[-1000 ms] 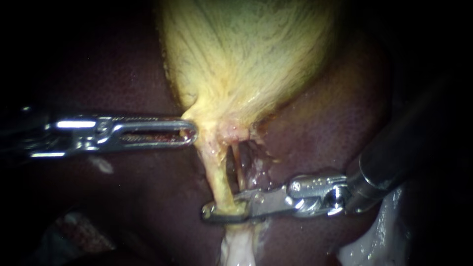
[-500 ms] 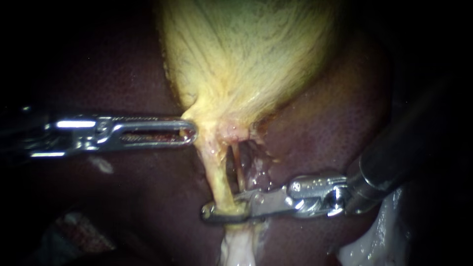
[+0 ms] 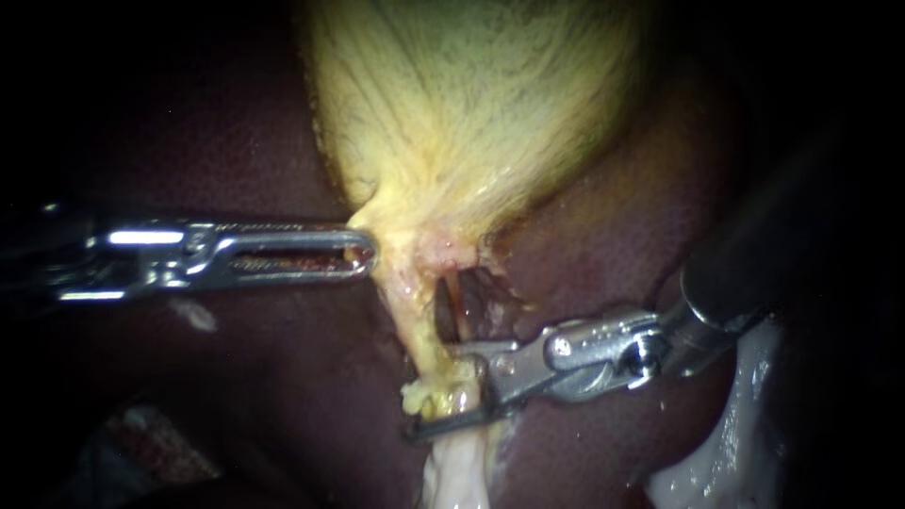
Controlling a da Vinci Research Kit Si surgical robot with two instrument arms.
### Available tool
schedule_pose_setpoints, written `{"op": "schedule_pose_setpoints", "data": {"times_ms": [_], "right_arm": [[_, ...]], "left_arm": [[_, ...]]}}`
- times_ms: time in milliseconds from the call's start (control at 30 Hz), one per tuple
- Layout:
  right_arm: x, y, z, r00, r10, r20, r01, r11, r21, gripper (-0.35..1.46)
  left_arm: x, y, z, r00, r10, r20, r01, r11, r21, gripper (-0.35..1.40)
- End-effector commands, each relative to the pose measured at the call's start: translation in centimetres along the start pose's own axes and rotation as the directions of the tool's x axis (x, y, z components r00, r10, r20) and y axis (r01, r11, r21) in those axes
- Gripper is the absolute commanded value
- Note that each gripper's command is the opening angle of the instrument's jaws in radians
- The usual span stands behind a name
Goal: Going back first clip left tube
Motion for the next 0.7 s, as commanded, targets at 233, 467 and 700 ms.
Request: {"op": "schedule_pose_setpoints", "data": {"times_ms": [233,467,700], "right_arm": [[-0.01,-0.02,-0.12,1.000,0.004,0.001,-0.004,1.000,0.000,0.60],[-0.01,-0.11,-0.38,1.000,0.004,-0.001,-0.004,1.000,-0.004,0.60],[0.03,-0.23,-0.81,1.000,0.012,-0.002,-0.012,0.999,-0.047,0.60]], "left_arm": [[0.00,0.00,0.00,1.0000,0.000,0.000,0.000,1.000,0.000,-0.35],[0.00,0.00,0.00,1.0000,0.000,0.000,0.000,1.000,0.000,-0.35],[0.01,0.03,0.01,1.0000,0.001,0.000,-0.001,1.000,0.000,-0.35]]}}
